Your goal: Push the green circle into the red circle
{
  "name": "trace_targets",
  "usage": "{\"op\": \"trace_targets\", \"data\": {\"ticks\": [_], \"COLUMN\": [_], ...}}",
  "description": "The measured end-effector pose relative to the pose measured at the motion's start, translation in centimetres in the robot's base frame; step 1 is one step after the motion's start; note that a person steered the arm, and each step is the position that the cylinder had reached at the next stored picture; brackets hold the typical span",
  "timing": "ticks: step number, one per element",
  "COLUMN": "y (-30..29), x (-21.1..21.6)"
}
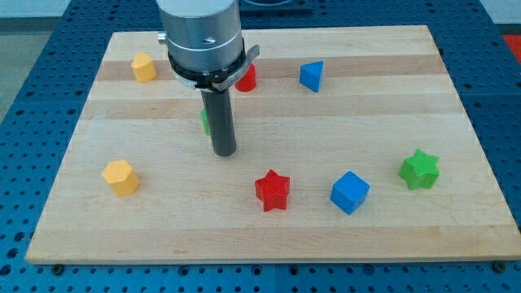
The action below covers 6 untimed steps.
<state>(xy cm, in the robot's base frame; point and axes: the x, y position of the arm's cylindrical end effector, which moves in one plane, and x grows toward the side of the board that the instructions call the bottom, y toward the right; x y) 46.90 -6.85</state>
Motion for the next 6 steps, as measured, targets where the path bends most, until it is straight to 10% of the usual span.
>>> {"op": "trace_targets", "data": {"ticks": [2,6], "y": [-9.1,-3.7], "x": [-0.3,-5.6]}}
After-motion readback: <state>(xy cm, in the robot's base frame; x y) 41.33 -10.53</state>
